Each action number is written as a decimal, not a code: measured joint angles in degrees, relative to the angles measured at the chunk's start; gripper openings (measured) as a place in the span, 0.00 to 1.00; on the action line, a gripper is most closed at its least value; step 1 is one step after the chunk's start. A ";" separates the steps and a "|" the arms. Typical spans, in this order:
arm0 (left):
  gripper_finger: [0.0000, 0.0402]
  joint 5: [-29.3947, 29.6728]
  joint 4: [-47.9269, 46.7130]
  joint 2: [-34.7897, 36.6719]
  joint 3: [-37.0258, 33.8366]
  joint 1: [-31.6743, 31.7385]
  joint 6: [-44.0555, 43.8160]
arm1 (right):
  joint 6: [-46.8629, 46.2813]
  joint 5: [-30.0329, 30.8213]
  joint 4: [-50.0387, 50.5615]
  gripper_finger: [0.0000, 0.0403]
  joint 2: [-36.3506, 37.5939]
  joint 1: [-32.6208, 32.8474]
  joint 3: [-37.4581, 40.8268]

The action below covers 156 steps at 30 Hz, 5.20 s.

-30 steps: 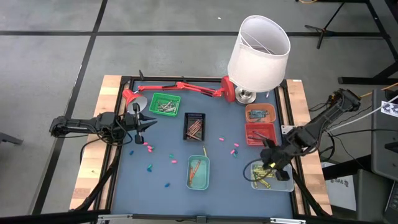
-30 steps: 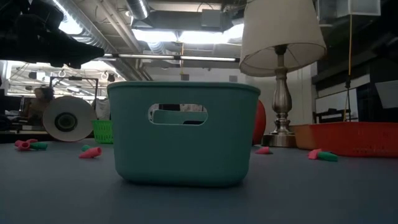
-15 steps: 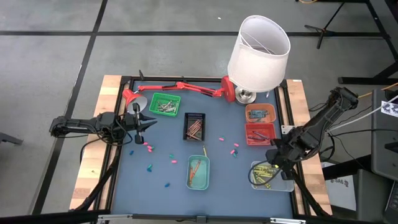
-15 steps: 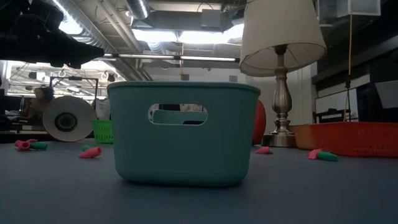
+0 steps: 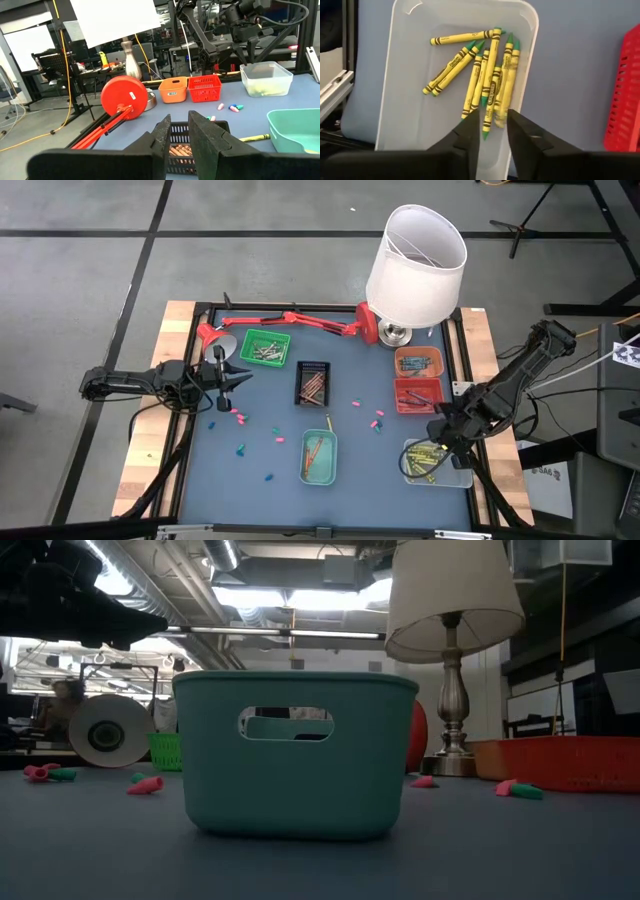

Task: Sort crayons
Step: Put the green crayon into the transparent bin

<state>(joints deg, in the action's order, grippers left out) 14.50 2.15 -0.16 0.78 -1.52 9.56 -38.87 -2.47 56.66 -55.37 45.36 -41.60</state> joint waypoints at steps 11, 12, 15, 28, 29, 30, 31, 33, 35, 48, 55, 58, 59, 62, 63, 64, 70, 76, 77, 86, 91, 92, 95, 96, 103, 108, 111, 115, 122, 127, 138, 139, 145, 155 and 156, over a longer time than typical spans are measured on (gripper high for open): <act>0.13 0.00 0.00 0.00 0.00 0.00 0.00 | 8.07 16.36 -3.59 0.26 0.00 -0.02 0.00; 0.13 0.00 0.00 0.02 0.00 0.00 0.00 | 9.78 18.53 -4.83 0.25 0.00 -0.04 0.00; 0.13 0.00 0.01 0.02 0.00 0.00 0.00 | 14.79 22.86 -8.84 0.20 0.00 -1.30 0.00; 0.13 0.00 0.02 0.00 0.00 0.00 0.00 | 44.59 17.38 -36.68 0.03 0.00 -23.57 0.00; 0.13 0.00 0.02 0.00 0.00 -0.02 0.00 | 46.16 15.96 -38.45 0.03 0.00 -25.36 0.00; 0.13 0.00 0.00 0.01 0.00 -0.01 0.00 | 47.62 14.49 -39.84 0.04 0.00 -27.19 0.00; 0.13 0.00 0.00 0.00 0.00 -0.01 0.00 | 48.70 13.13 -40.86 0.04 0.00 -28.97 0.00; 0.13 0.00 0.02 0.02 0.00 -0.02 0.01 | 50.41 10.62 -42.19 0.04 0.00 -32.34 0.00; 0.13 0.00 0.02 0.02 0.00 0.00 0.00 | 51.33 8.91 -43.18 0.04 0.00 -35.52 0.00; 0.13 0.00 0.01 0.02 0.00 -0.02 0.00 | 52.76 0.08 -43.67 0.04 0.00 -50.58 0.00; 0.13 0.00 0.01 0.00 0.00 -0.02 0.00 | 52.80 -8.02 -43.69 0.04 0.00 -53.44 0.02; 0.13 0.00 0.00 0.00 0.00 -0.02 0.00 | 52.83 -8.70 -43.71 0.04 0.00 -53.31 0.02; 0.13 0.00 0.02 0.02 0.00 0.00 0.02 | 52.83 -8.71 -43.71 0.04 0.00 -53.29 0.03; 0.13 0.00 0.01 0.01 0.00 0.00 0.02 | 52.83 -8.73 -43.71 0.04 0.00 -53.29 0.04; 0.13 0.00 0.02 0.00 0.00 -0.02 0.00 | 52.83 -8.73 -43.71 0.04 0.00 -53.29 0.04; 0.13 0.00 0.00 0.00 0.00 0.00 0.00 | 52.83 -8.73 -43.71 0.04 0.00 -53.29 0.04; 0.13 0.00 0.02 0.00 0.00 -0.01 0.01 | 52.67 -8.73 -43.83 0.04 -0.45 -53.29 0.04; 0.13 0.00 0.01 0.01 0.00 -0.01 0.00 | 46.89 -8.77 -46.18 0.04 -4.57 -53.27 0.07; 0.13 0.00 0.02 0.02 0.00 0.00 0.00 | 44.72 -8.77 -47.31 0.04 -5.67 -53.27 0.07; 0.13 0.00 0.02 0.00 0.00 -0.02 0.00 | 32.00 -8.81 -54.23 0.15 -15.57 -53.22 -0.17; 0.13 0.00 0.01 0.01 0.00 -0.02 0.00 | 22.21 -8.71 -54.19 0.28 -20.59 -52.95 -1.53; 0.13 0.00 0.00 0.01 0.00 -0.02 0.00 | 20.37 -8.66 -54.42 0.30 -21.61 -52.43 -1.71; 0.13 -0.02 0.00 0.00 0.00 -0.02 0.00 | 18.04 -8.66 -55.69 0.34 -24.34 -51.04 -1.73; 0.13 0.00 0.02 0.01 0.00 -0.01 0.00 | 17.94 -8.66 -56.77 0.35 -25.29 -50.26 -1.73; 0.13 -0.01 0.00 0.01 0.00 -0.02 0.00 | 13.45 -2.90 -64.31 0.35 -31.35 -43.94 -1.75; 0.13 0.00 0.03 0.01 0.00 -0.02 0.01 | 2.93 6.63 -66.18 0.35 -34.76 -40.78 -1.75; 0.13 0.00 0.02 0.01 0.00 0.00 0.00 | -1.61 10.52 -66.29 0.35 -36.53 -39.31 -1.75; 0.13 0.00 0.02 0.00 0.00 -0.02 0.00 | -5.19 12.56 -67.81 0.35 -38.98 -37.34 -1.75; 0.13 0.00 0.02 0.02 0.00 -0.01 0.00 | -6.70 14.19 -73.66 0.35 -43.42 -34.25 -1.77; 0.13 0.00 0.01 0.00 0.00 -0.01 0.02 | -9.42 16.82 -73.61 0.35 -45.08 -33.64 -1.77; 0.13 -0.02 0.01 0.00 0.00 -0.02 0.01 | -8.06 17.53 -72.61 0.35 -50.86 -31.31 -8.97; 0.13 0.00 0.02 0.02 0.00 -0.01 0.02 | -7.77 17.66 -71.92 0.35 -51.59 -31.29 -9.94; 0.13 0.00 0.00 0.01 0.00 -0.02 0.01 | -8.76 21.10 -63.49 0.35 -53.70 -31.08 -14.72; 0.13 0.00 0.00 0.02 0.00 0.00 0.01 | -9.70 23.03 -57.25 0.35 -53.70 -31.06 -16.90; 0.13 0.00 0.00 0.02 0.00 -0.01 0.01 | -10.58 23.01 -56.46 0.35 -53.70 -31.06 -16.90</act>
<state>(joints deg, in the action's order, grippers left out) 14.50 2.15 -0.15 0.78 -1.53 9.57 -49.45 20.54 0.21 -109.08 14.31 -58.50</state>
